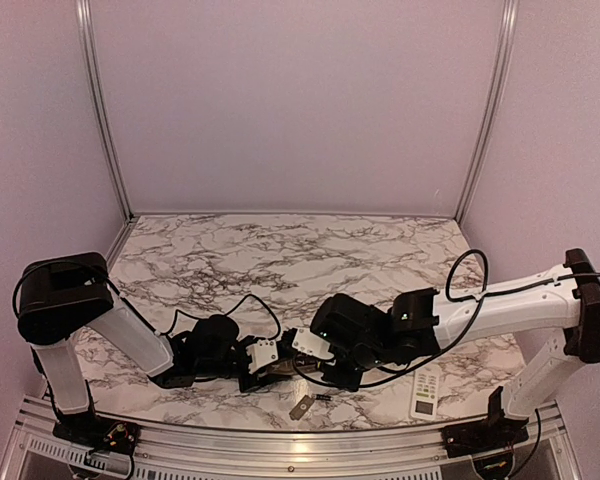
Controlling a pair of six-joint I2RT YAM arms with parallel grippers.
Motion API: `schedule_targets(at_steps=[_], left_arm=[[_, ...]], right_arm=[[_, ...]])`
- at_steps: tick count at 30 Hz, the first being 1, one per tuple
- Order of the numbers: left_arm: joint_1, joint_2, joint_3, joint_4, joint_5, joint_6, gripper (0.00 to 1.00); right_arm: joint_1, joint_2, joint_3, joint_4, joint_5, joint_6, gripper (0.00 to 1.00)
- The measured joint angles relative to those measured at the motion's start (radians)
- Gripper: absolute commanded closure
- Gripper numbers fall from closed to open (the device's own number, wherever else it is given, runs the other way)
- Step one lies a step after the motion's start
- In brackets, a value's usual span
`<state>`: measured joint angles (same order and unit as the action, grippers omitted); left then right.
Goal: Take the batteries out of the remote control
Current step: Remove the battery from the remote control without the battery cover.
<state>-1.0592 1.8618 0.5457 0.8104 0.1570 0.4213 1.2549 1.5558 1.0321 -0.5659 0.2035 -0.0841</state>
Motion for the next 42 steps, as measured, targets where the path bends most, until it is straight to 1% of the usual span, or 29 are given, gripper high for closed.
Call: schedule_targets(at_steps=[22, 31, 42], left_arm=[[0.0, 0.0, 0.0, 0.0, 0.011, -0.007, 1.0], [0.002, -0.001, 0.0, -0.007, 0.017, -0.01, 1.0], [0.005, -0.001, 0.0, -0.01, 0.017, -0.013, 1.0]], right_arm=[[0.0, -0.032, 0.003, -0.006, 0.015, 0.0, 1.0], [0.0, 0.011, 0.005, 0.018, 0.031, -0.006, 1.0], [0.0, 0.056, 0.039, 0.003, 0.042, -0.021, 1.0]])
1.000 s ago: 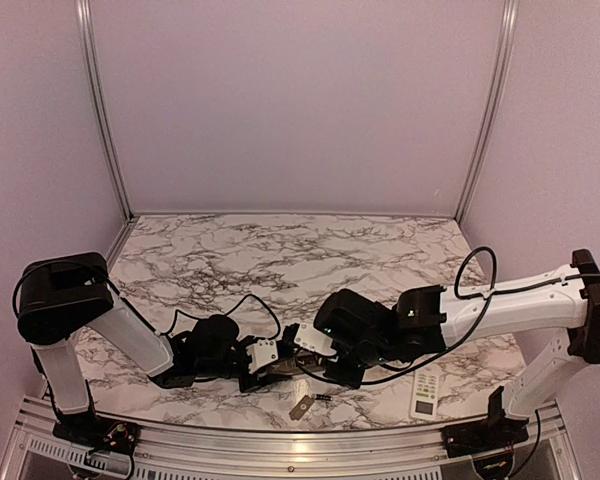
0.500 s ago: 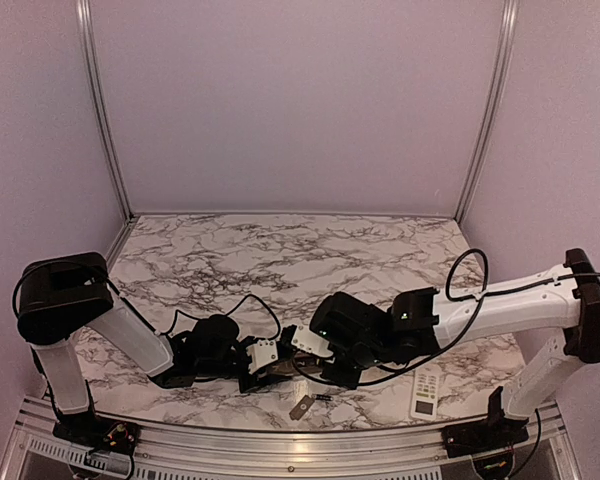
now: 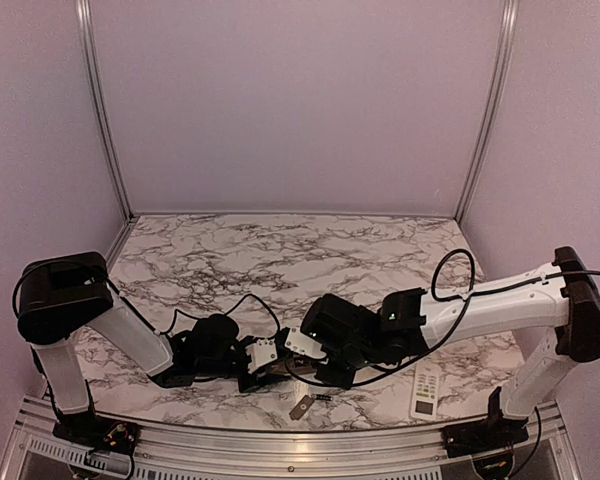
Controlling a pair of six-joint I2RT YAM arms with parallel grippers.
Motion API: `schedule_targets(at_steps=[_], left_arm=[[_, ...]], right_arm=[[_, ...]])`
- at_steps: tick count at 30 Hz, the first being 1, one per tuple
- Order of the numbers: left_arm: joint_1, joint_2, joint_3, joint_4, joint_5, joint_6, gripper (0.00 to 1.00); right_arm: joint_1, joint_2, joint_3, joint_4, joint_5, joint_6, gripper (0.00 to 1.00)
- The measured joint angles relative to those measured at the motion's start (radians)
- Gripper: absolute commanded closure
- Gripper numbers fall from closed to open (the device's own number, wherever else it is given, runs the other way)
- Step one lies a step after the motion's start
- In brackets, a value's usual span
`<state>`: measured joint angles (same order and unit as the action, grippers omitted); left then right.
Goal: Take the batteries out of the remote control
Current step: Remove the battery from the remote control without the battery cover.
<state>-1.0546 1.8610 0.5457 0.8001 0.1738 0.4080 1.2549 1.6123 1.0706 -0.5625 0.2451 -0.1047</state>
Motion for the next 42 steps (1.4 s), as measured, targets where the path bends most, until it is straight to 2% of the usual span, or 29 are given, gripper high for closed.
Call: schedule_targets(at_steps=[14, 34, 42], left_arm=[[0.014, -0.001, 0.0, -0.005, 0.011, -0.016, 1.0], [0.045, -0.001, 0.015, -0.04, 0.066, -0.058, 1.0], [0.056, -0.001, 0.031, -0.065, 0.094, -0.075, 1.0]], right_arm=[[0.016, 0.019, 0.014, 0.0, 0.044, 0.023, 1.0], [0.159, 0.111, 0.02, 0.027, 0.318, 0.228, 1.0], [0.183, 0.13, 0.021, 0.028, 0.373, 0.294, 1.0]])
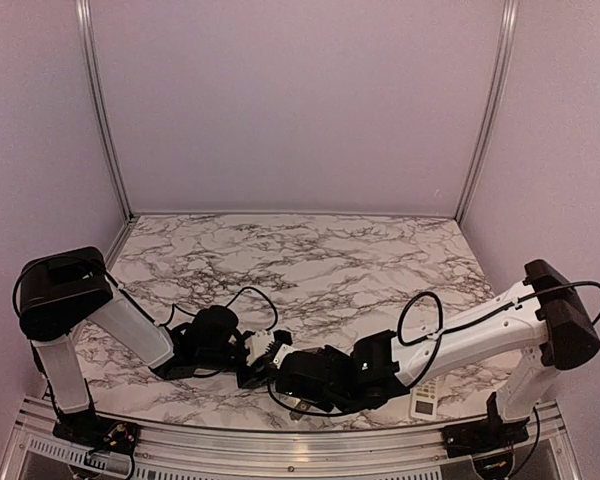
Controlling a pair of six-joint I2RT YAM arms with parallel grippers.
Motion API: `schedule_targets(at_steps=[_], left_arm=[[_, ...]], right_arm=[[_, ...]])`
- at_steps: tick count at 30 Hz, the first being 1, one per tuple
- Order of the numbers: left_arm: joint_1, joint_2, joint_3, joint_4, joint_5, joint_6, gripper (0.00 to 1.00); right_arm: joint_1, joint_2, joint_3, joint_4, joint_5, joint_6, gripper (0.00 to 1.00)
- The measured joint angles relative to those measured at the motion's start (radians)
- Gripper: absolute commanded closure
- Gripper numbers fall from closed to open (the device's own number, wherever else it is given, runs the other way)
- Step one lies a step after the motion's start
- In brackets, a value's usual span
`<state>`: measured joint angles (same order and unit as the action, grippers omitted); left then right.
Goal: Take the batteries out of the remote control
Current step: Remove the battery from the remote control without the battery cover.
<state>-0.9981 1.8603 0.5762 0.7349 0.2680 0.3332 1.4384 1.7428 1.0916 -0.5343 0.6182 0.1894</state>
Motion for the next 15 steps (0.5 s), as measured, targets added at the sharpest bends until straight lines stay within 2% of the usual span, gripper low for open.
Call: schedule_targets(at_steps=[15], left_arm=[[0.013, 0.0, 0.006, -0.014, 0.027, -0.022, 1.0]], right_arm=[[0.022, 0.021, -0.007, 0.02, 0.064, 0.068, 1.0]])
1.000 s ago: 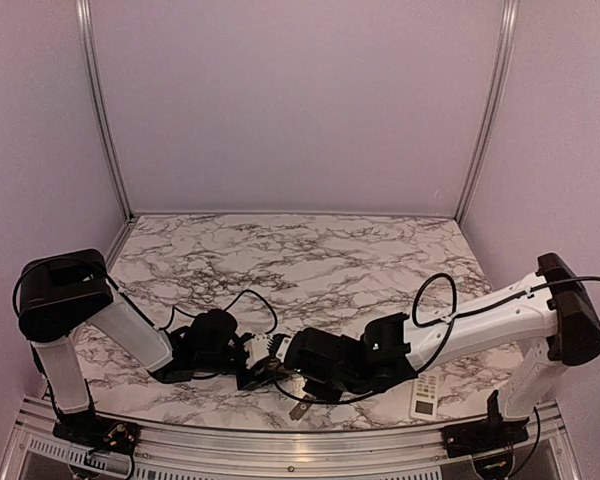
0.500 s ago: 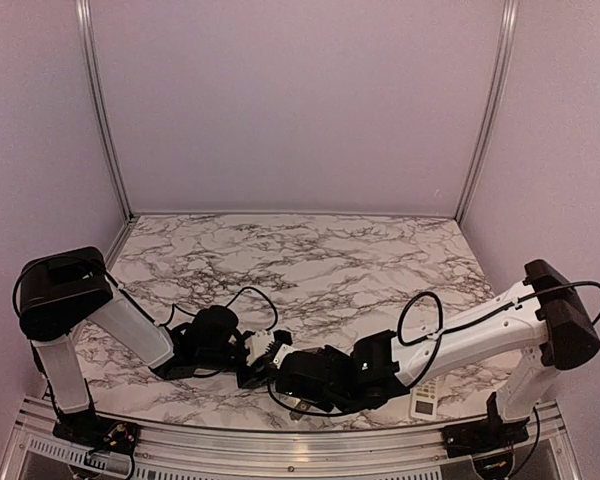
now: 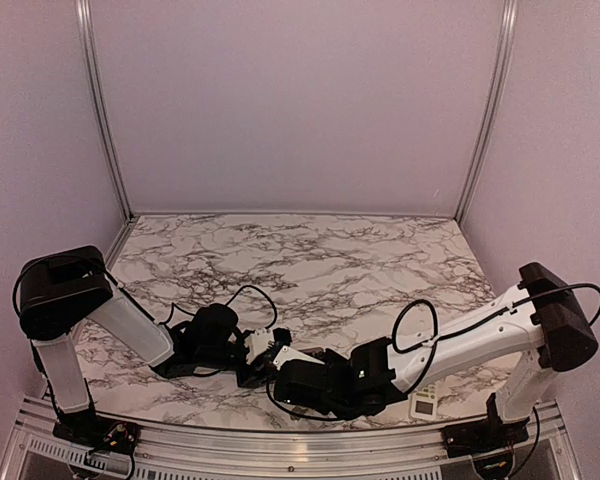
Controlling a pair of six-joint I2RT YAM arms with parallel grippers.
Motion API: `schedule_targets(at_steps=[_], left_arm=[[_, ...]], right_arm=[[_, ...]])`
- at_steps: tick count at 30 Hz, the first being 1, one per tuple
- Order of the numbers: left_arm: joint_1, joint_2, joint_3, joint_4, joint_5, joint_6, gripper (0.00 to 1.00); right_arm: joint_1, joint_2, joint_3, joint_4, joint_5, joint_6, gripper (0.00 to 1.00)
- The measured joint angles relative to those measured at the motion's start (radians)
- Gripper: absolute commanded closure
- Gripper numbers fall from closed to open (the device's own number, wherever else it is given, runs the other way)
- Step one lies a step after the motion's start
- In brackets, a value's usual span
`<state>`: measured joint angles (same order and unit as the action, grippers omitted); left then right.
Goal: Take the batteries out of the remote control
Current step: Remove the battery from the remote control without the battery cover.
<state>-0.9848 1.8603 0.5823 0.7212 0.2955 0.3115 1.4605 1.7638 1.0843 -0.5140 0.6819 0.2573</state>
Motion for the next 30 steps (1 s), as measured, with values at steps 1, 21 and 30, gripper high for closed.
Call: schedule_targets(at_steps=[1, 21, 30], left_arm=[[0.002, 0.0, 0.0, 0.0, 0.003, -0.002, 1.0], [0.024, 0.0, 0.0, 0.0, 0.036, -0.036, 1.0], [0.029, 0.0, 0.0, 0.0, 0.037, -0.039, 1.0]], right_arm=[[0.001, 0.0, -0.001, 0.002, 0.006, 0.003, 1.0], [0.012, 0.039, -0.021, 0.047, 0.104, 0.048, 1.0], [0.013, 0.044, -0.021, 0.053, 0.114, 0.061, 1.0]])
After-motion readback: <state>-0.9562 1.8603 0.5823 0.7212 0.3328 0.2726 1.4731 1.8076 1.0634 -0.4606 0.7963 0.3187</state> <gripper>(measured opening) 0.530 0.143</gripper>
